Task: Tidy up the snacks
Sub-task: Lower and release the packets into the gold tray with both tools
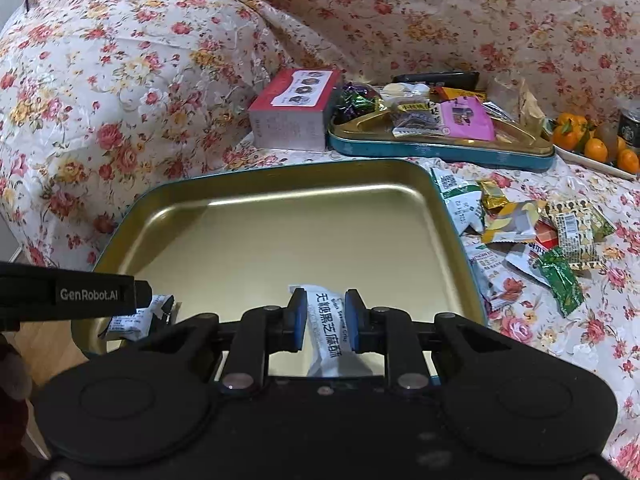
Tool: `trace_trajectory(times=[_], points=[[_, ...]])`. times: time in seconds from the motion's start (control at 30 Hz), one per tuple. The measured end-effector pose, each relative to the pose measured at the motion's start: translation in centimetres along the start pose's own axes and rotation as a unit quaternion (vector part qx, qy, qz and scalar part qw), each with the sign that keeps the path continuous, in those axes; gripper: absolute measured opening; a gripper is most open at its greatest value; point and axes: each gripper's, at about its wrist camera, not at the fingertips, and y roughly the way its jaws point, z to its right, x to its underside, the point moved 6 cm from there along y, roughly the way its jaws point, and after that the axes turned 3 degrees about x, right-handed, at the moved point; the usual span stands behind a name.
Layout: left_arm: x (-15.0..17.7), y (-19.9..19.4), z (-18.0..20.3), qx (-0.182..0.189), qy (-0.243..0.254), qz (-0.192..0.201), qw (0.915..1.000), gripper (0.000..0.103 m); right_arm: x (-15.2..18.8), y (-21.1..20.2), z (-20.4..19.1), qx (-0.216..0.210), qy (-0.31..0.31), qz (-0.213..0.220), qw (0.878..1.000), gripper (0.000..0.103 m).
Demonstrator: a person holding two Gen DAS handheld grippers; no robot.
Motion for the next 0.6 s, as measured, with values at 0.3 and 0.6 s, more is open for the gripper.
trace_trajectory(times=[0.3,0.6], points=[[0.00,0.08,0.15,0.003,0.007,-0.003,1.0000,0.055,-0.03,-0.34,0.01,0.002,0.002,0.003,1.000,0.022],[0.04,-0.31,0.46,0.004,0.009,0.003,0.9999,0.055,-0.04,-0.98,0.09,0.006,-0.002,0.011,1.000,0.031]])
